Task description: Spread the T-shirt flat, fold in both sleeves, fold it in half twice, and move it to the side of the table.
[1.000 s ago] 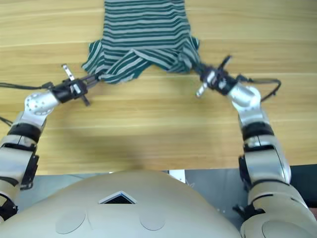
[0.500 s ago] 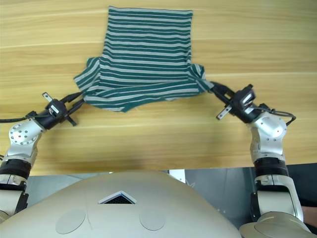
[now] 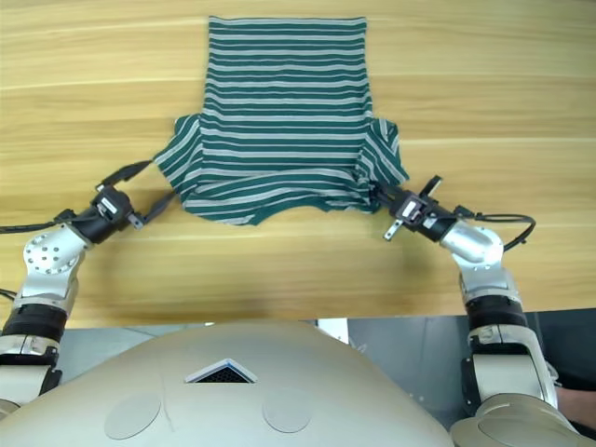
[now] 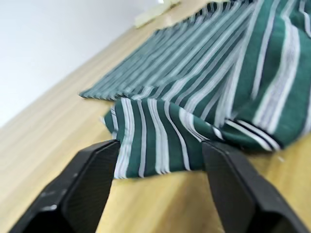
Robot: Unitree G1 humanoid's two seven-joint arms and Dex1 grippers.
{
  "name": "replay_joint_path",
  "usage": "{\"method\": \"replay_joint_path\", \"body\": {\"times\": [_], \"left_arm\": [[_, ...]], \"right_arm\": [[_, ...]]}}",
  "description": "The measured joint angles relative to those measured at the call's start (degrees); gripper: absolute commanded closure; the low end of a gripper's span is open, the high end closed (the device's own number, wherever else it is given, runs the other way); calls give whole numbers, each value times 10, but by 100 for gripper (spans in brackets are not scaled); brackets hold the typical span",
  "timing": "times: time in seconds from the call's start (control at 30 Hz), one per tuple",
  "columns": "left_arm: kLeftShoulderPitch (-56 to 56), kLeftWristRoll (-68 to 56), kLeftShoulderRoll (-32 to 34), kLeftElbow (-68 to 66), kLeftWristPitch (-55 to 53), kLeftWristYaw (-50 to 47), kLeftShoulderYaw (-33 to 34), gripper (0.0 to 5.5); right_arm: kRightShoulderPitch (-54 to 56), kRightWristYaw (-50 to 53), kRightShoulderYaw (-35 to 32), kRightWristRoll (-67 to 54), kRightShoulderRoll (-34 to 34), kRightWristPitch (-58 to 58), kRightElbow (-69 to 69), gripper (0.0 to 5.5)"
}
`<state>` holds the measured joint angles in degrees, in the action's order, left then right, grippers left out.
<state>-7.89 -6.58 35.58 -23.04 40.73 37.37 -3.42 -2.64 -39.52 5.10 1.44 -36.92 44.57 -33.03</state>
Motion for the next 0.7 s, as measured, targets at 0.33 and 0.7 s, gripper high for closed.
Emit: {"method": "replay_joint_path", "body": {"times": [0.33, 0.7], "left_arm": [[-39, 88, -39, 221, -15, -18, -53, 93], [125, 438, -106, 83, -55, -219, -142, 93]], "right_arm": [[-4, -42, -26, -96, 1, -9, -11, 367], [-40, -155, -129, -333, 6, -117, 149, 367]]}}
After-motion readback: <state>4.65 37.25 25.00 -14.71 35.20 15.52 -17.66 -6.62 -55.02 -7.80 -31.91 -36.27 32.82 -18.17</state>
